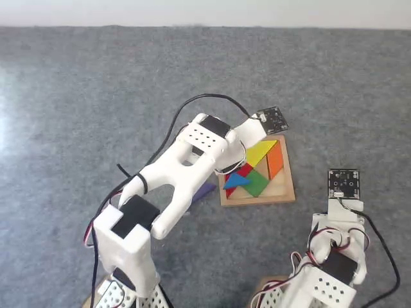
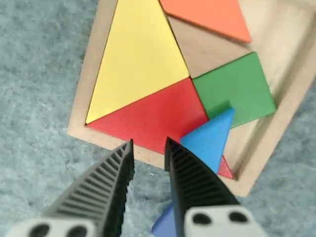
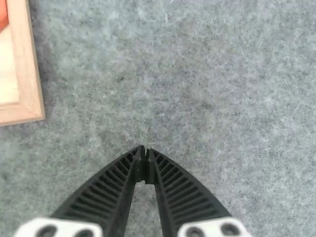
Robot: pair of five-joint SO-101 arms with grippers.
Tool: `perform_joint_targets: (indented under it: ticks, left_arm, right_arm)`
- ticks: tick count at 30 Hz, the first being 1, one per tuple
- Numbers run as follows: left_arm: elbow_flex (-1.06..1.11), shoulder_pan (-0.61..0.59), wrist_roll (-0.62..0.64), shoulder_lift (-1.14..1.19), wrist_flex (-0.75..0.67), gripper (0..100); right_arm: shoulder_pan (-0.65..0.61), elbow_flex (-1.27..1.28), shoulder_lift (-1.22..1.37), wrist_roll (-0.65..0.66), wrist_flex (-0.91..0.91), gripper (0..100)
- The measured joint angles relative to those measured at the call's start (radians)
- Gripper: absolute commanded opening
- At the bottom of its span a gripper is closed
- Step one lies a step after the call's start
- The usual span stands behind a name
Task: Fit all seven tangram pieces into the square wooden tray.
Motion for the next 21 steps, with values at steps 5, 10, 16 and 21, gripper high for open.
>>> perform_joint_targets:
  ticks: [5, 10, 16, 21]
  left_arm:
    - [0.0, 0.0, 0.0, 0.0, 0.0, 10]
    - [0.0, 0.0, 0.0, 0.0, -0.003, 10]
    - [0.029, 0.04, 0.026, 0.002, -0.006, 10]
    - [0.032, 0.061, 0.04, 0.002, -0.006, 10]
  right_arm:
    - [0.0, 0.0, 0.0, 0.0, 0.0, 0.6]
    - [0.0, 0.0, 0.0, 0.0, 0.0, 0.6]
    - [0.0, 0.0, 0.0, 0.0, 0.0, 0.6]
    - [0.0, 0.0, 0.0, 0.0, 0.0, 0.6]
